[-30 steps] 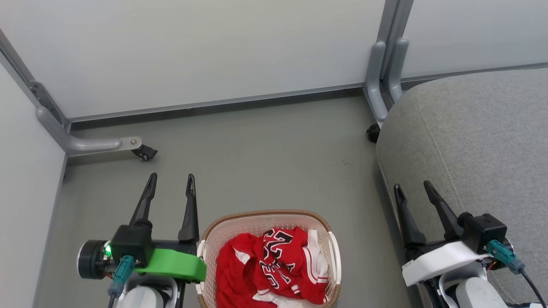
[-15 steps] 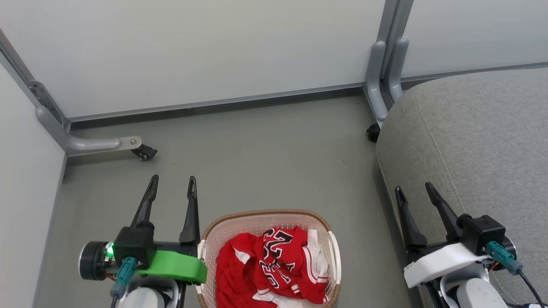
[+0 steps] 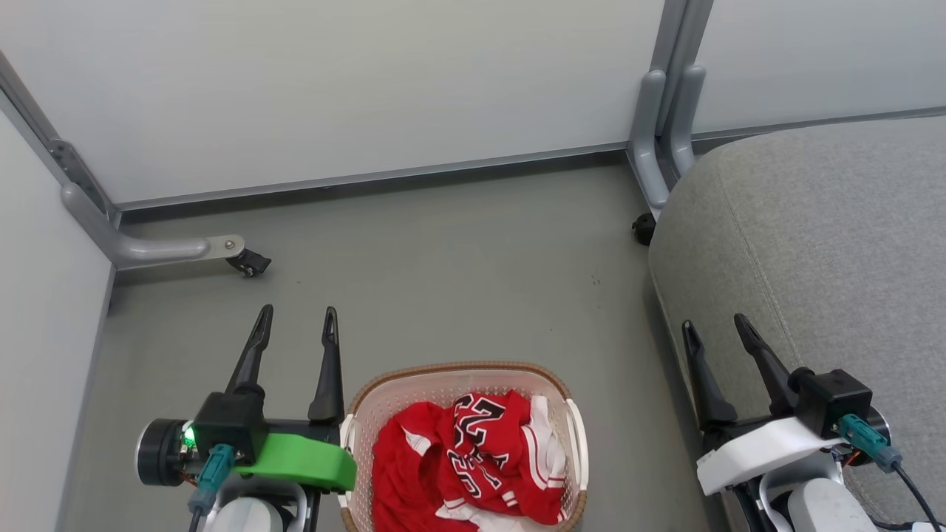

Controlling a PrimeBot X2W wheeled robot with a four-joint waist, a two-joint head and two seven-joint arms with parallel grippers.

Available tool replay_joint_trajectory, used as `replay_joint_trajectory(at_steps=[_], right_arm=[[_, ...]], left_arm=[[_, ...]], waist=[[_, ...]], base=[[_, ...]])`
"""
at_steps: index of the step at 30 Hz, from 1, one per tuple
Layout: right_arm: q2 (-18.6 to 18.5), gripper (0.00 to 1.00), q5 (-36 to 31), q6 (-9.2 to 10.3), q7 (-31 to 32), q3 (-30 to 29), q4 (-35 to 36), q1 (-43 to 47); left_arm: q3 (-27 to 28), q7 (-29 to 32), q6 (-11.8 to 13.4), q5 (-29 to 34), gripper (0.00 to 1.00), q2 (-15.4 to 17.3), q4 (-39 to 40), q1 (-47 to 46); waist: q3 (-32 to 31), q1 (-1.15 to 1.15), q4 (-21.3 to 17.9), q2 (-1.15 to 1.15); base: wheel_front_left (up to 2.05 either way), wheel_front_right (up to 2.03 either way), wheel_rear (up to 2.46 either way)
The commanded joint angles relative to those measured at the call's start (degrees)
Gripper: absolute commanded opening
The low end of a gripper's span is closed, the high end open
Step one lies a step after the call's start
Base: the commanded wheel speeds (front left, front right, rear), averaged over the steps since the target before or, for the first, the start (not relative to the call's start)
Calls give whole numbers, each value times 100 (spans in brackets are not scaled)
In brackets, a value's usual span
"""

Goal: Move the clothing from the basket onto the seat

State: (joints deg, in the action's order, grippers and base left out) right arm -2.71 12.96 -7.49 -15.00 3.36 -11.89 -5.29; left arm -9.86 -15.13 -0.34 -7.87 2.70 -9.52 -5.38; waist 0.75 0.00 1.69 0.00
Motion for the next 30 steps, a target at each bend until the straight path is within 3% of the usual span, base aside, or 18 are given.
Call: replay_joint_trajectory(at_steps=[1, 12, 30], right_arm=[[-32, 100, 19, 0, -28, 9, 3, -29], [-30, 100, 32, 1, -28, 102, 160, -280], [-24, 100, 179, 1, -27, 437, 774, -1176]], left_arm=[[13, -4, -16, -37, 100, 34, 3, -60], [-89, -3, -269, 93, 100, 34, -285, -459], [-164, 0, -621, 386, 100, 193, -1687, -1733]], waist=[[8, 0, -9, 0], [388, 0, -260, 0], [1977, 0, -1469, 0]], base=[[0, 0, 0], [0, 0, 0], [0, 0, 0]])
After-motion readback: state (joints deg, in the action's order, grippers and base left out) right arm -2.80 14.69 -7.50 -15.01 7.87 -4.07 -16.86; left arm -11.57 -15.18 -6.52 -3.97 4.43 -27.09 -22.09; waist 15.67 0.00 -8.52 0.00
